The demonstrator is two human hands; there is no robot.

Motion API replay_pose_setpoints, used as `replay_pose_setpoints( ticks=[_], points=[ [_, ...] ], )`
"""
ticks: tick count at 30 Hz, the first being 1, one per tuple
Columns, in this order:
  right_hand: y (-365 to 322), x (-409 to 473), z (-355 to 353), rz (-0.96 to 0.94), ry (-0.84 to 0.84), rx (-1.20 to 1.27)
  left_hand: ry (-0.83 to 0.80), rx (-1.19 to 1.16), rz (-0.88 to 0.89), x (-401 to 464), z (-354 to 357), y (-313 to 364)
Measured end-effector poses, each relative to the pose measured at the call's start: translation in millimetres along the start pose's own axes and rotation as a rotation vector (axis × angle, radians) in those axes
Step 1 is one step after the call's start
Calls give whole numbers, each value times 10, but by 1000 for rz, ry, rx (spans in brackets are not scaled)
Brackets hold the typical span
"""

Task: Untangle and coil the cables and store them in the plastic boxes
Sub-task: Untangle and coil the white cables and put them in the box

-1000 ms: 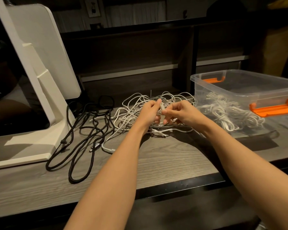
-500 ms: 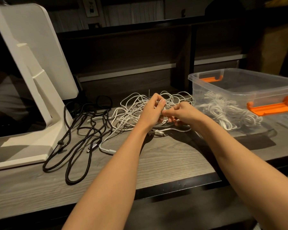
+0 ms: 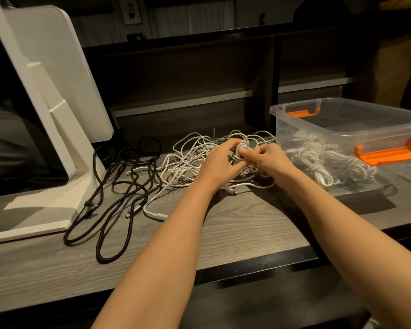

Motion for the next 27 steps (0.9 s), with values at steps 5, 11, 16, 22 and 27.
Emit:
replay_pose_setpoints(
  ticks=[5, 11, 16, 22, 27],
  points=[
    [-94, -3, -2, -91, -16, 7, 9, 21, -27, 12, 5, -69],
    [141, 20, 90, 134, -77, 167, -82, -136, -118, -3, 95, -72],
    [170, 39, 36, 181, -50, 467, -141, -368, -228, -2, 143, -124],
    [142, 48, -58, 90, 159, 250, -282, -344, -241, -18, 229, -55],
    [89, 30, -127, 37, 285, 159, -343, -364, -253, -34, 265, -1]
  ],
)
Point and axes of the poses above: each hand's wrist, its own x-axis towards the middle knuckle, its own z-axis out of the palm, y = z × x, the point moved 9 cm from there along x, towards the middle knuckle, and after that the axes turned 3 degrees about x, right-handed, at the moved point
